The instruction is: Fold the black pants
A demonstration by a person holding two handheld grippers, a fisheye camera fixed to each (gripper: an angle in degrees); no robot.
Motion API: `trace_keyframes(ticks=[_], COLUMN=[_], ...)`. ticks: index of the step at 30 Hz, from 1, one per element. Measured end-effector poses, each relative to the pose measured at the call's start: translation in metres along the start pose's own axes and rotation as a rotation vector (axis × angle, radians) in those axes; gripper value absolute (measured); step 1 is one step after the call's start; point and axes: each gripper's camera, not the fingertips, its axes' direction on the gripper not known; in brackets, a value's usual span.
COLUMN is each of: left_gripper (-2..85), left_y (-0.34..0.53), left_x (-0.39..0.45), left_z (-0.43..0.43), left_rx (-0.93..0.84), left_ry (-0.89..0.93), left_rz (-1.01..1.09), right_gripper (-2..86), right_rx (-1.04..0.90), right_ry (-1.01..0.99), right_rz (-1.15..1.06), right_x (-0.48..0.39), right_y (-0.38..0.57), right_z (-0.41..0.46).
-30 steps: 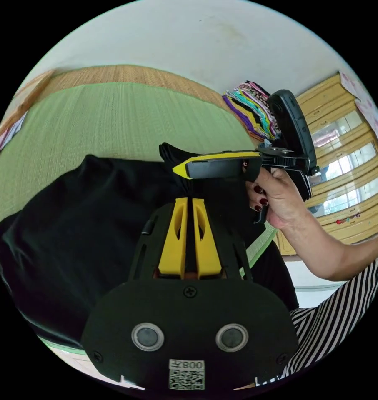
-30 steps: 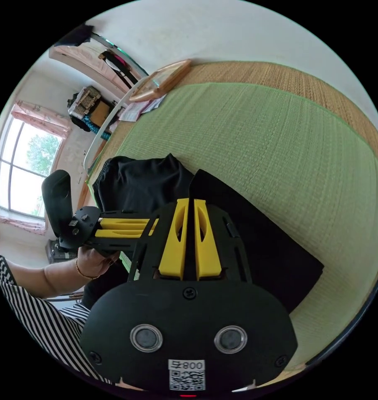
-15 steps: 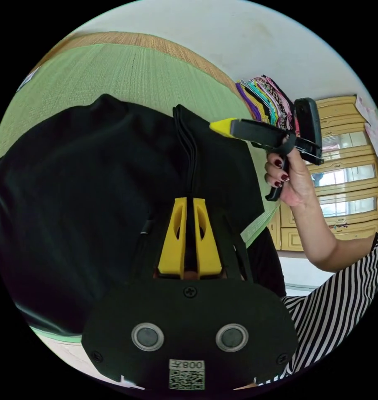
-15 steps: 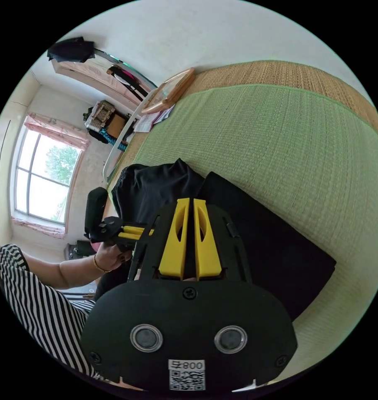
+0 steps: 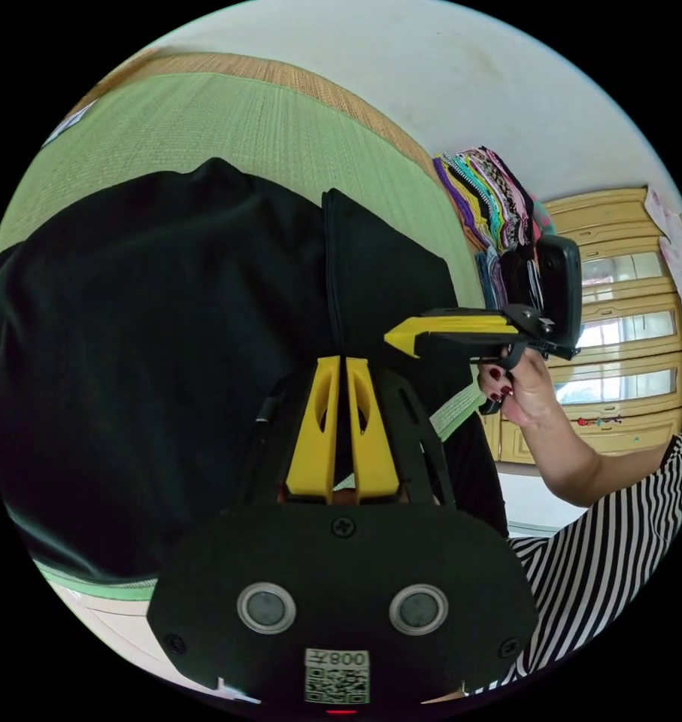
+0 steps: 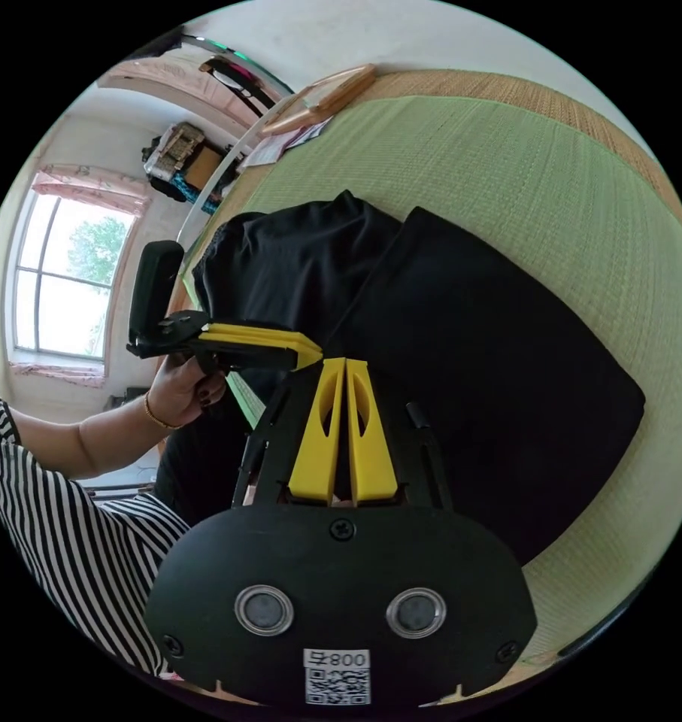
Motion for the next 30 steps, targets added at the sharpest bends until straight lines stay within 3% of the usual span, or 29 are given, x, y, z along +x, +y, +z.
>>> trace_keyframes(ticks=[8, 19, 24, 28, 30], left_gripper=[0.5, 0.2, 0.5, 0.4, 0.5], left_y=[0.009, 0.024, 0.025, 0.024, 0.028], left_x=[0.022, 0.06, 0.102, 0.126, 0.132], left_z=[0.022, 0.032, 0.041, 0.079, 0.087], left_rx=[-0.068, -0.052, -0.022, -0.144, -0.13], left_ry=[-0.023, -0.089, -0.079, -0.152, -0.146], left_rz=[0.002, 0.033, 0.151, 0.189, 0.191], right_gripper=[-0.1, 0.1, 0.2, 0.1, 0.1], right_rx=[-0.133, -0.099, 0.037, 0.028, 0.065], right_ry=[0.029, 0.085, 0.167, 0.185, 0.105], right_rz=[-0.075, -0.061, 0.069, 0.211, 0.268], right_x=[-0.019, -0.01, 0.028, 0.073, 0.095], right_y=[0.029, 0.066, 0.12, 0.162, 0.186], right_z=[0.055, 0.069, 0.036, 0.038, 0.042])
